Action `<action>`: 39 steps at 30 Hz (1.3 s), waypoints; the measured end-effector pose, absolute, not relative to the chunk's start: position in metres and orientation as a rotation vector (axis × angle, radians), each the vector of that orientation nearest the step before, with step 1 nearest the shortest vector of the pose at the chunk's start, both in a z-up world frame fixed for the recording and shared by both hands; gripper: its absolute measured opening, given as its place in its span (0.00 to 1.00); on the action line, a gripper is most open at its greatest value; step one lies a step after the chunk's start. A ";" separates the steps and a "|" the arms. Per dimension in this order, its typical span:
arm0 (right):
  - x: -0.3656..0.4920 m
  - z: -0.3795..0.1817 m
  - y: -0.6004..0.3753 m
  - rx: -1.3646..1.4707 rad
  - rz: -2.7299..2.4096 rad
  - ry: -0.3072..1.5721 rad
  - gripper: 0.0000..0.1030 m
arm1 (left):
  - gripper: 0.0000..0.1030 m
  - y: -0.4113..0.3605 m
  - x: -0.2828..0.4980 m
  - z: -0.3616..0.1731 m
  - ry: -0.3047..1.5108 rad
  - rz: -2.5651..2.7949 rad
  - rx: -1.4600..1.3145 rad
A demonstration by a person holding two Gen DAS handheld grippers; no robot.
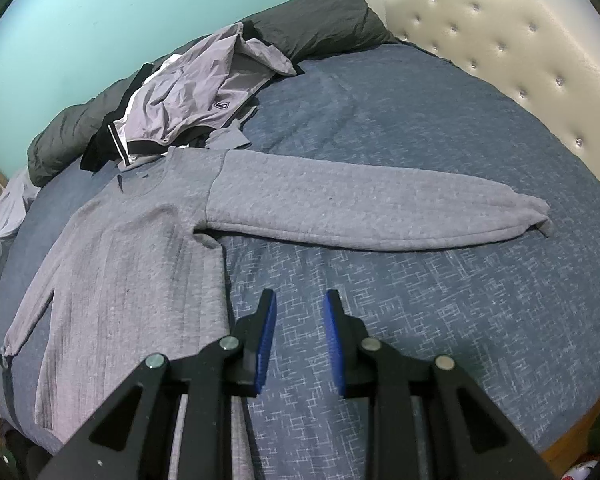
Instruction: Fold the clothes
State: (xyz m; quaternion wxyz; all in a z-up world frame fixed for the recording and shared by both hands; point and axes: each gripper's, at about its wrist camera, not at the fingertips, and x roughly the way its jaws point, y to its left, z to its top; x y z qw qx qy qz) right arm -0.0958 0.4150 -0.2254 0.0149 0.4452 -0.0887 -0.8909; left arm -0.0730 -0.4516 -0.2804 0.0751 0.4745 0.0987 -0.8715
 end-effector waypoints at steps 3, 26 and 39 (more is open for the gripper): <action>-0.095 -0.227 0.416 1.384 -2.771 -0.282 0.23 | 0.10 -0.467 -0.068 -0.262 0.223 -2.589 1.385; -0.089 -0.239 0.413 1.420 -2.752 -0.301 0.23 | 0.40 -0.495 -0.075 -0.289 0.628 -2.506 1.449; -0.088 -0.241 0.409 1.439 -2.739 -0.294 0.23 | 0.04 -0.489 -0.076 -0.298 0.572 -2.500 1.416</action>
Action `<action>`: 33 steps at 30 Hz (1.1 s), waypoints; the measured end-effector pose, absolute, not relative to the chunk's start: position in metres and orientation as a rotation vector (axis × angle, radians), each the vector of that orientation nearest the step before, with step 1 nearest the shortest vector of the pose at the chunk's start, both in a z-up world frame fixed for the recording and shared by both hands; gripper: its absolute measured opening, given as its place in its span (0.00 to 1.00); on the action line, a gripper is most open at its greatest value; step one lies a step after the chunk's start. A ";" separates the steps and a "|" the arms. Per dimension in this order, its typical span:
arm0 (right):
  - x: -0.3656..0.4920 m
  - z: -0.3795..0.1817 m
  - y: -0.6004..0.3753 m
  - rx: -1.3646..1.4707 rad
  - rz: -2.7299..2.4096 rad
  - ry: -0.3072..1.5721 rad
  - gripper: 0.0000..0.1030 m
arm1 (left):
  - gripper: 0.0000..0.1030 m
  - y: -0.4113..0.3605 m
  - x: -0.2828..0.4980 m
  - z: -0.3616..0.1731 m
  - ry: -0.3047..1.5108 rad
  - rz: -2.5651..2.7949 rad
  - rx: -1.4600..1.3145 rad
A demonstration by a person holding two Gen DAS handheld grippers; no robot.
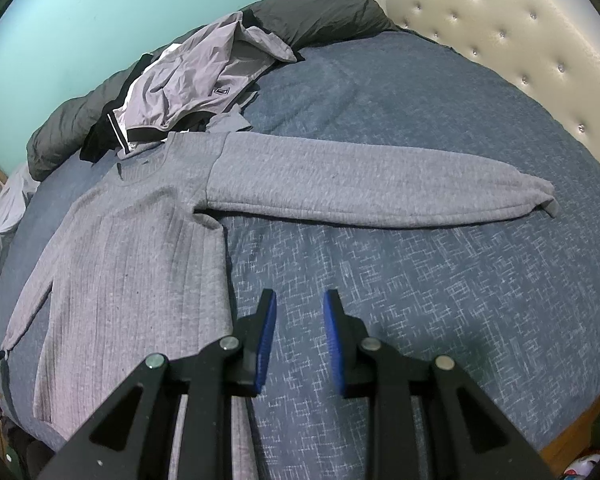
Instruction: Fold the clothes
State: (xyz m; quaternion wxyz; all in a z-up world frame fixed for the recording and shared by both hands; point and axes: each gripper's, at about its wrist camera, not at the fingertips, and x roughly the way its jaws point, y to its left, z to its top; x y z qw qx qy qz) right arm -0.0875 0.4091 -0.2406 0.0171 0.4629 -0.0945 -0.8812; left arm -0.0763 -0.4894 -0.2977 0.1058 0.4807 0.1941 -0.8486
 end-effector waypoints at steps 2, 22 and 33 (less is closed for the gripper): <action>-0.088 -0.244 0.407 1.450 -2.727 -0.285 0.23 | 0.04 -0.496 -0.075 -0.291 0.590 -2.494 1.396; -0.051 -0.278 0.360 1.643 -2.321 -0.156 0.45 | 0.28 -0.417 -0.053 -0.235 0.544 -2.686 1.521; -0.014 -0.316 0.331 1.798 -2.152 0.052 0.45 | 0.30 -0.291 -0.041 -0.226 0.435 -2.842 1.763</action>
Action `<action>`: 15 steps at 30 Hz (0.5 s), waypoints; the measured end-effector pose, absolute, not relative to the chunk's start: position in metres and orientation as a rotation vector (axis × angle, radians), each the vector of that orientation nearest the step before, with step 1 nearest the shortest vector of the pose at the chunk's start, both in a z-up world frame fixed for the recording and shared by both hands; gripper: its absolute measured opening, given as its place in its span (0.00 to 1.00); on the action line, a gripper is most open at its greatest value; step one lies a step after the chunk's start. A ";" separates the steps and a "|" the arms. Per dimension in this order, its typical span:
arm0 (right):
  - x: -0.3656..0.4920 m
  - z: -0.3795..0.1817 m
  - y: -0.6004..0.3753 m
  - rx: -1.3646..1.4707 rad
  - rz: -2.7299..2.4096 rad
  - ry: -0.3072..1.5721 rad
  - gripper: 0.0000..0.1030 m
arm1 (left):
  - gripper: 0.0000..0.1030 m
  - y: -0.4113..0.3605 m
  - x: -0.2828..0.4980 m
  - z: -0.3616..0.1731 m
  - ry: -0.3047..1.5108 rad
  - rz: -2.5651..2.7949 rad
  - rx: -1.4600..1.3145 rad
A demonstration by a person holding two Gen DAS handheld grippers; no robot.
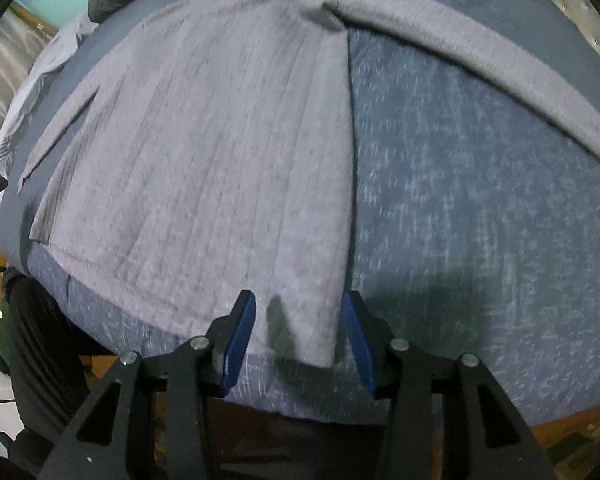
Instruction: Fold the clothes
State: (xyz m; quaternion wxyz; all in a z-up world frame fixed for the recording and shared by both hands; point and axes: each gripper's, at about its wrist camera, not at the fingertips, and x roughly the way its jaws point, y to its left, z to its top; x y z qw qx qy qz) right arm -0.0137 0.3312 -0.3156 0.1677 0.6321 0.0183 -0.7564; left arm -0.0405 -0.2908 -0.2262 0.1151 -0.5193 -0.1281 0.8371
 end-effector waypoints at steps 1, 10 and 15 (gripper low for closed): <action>-0.012 -0.320 0.332 1.812 -2.142 0.045 0.45 | 0.30 -0.278 -0.039 -0.227 -0.345 2.432 -1.527; 0.000 -0.319 0.354 1.738 -2.175 -0.048 0.06 | 0.36 -0.194 -0.028 -0.232 -0.149 2.285 -1.578; 0.011 -0.301 0.380 1.661 -2.225 -0.102 0.05 | 0.37 -0.171 -0.025 -0.242 -0.102 2.239 -1.611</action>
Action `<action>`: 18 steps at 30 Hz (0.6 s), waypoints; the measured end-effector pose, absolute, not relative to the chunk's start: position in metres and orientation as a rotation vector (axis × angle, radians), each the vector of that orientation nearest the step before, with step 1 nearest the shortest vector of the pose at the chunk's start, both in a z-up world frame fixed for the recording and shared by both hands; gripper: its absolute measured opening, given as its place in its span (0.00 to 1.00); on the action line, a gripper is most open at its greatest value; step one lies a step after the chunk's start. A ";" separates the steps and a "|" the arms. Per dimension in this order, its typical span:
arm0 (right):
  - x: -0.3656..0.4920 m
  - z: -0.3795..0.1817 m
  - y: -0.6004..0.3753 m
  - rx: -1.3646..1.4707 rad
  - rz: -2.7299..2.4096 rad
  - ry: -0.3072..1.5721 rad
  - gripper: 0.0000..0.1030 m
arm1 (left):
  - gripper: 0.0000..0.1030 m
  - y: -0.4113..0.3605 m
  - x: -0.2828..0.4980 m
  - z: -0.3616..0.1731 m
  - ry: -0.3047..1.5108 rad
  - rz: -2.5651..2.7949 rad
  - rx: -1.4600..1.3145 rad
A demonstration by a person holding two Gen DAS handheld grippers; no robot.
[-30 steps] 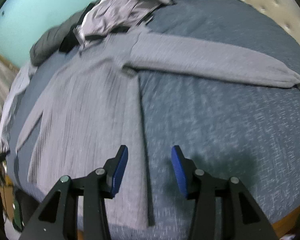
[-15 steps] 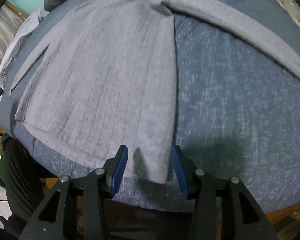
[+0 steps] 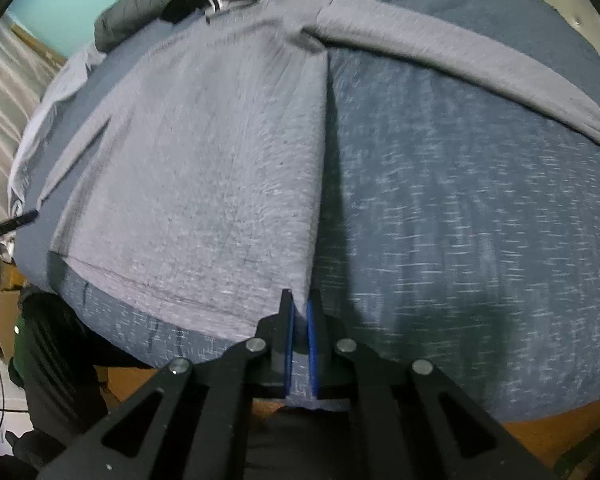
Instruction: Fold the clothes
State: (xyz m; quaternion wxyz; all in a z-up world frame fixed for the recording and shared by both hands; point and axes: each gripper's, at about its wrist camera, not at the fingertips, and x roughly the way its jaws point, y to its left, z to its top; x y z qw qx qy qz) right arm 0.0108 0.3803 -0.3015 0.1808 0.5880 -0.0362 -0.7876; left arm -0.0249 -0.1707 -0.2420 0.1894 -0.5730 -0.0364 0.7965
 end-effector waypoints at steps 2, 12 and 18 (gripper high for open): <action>0.016 -0.298 0.388 1.646 -2.237 -0.126 0.05 | 0.37 -0.165 -0.025 -0.247 -0.091 2.224 -1.629; 0.027 -0.304 0.401 1.683 -2.259 -0.176 0.04 | 0.37 -0.149 -0.027 -0.271 -0.128 2.152 -1.694; 0.026 -0.299 0.401 1.677 -2.264 -0.183 0.04 | 0.42 -0.139 -0.032 -0.289 -0.153 2.087 -1.740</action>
